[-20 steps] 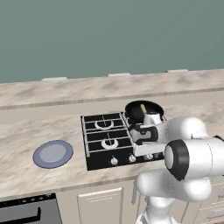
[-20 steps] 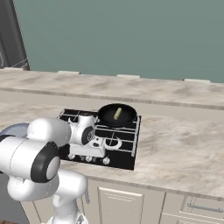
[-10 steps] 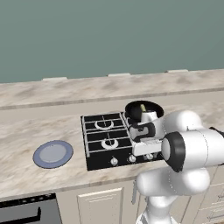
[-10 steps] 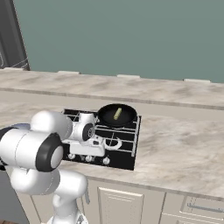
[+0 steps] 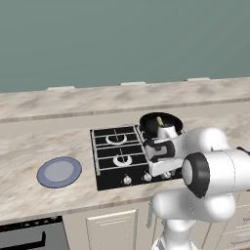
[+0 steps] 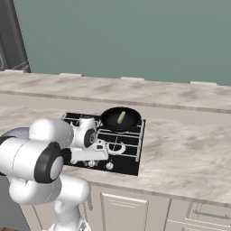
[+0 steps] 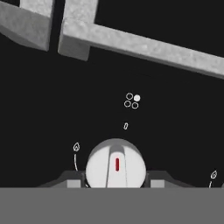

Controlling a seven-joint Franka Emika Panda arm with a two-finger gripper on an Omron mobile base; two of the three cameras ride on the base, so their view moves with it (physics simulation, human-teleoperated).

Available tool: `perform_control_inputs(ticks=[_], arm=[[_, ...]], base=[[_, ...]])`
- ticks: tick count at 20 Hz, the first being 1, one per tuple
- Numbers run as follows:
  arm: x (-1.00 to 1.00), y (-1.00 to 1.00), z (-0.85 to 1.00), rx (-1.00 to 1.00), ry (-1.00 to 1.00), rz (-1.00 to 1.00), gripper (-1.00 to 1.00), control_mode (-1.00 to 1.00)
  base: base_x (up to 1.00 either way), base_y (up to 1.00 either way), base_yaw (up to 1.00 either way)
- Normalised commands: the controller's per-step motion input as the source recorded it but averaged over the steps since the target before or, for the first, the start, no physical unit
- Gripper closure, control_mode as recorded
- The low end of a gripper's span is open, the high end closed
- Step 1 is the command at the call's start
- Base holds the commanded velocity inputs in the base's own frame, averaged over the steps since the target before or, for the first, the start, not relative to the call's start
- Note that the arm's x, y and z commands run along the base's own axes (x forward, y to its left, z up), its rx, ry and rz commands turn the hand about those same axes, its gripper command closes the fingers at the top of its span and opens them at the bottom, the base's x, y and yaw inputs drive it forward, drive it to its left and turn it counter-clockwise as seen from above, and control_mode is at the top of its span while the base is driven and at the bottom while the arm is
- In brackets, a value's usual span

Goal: Pick up the butter stick and place it in the pan. Then turn on the burner for the pan.

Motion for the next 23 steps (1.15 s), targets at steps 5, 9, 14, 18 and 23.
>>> perform_control_inputs(ticks=[5, 9, 14, 18, 23], arm=[[-0.24, 0.00, -0.19, 0.00, -0.08, 0.26, 1.00, -1.00], [-0.16, 0.00, -0.25, 0.00, -0.03, 0.28, 1.00, -1.00], [-0.17, 0.00, -0.30, 0.00, -0.01, 0.32, 1.00, -1.00], [-0.23, 0.00, -0.32, 0.00, 0.00, 0.33, 1.00, -1.00], [-0.28, 0.00, -0.35, 0.00, -0.01, 0.33, 1.00, -1.00]], base=[[0.00, 0.00, 0.00], [0.00, 0.00, 0.00], [0.00, 0.00, 0.00], [0.00, 0.00, 0.00], [0.00, 0.00, 0.00]])
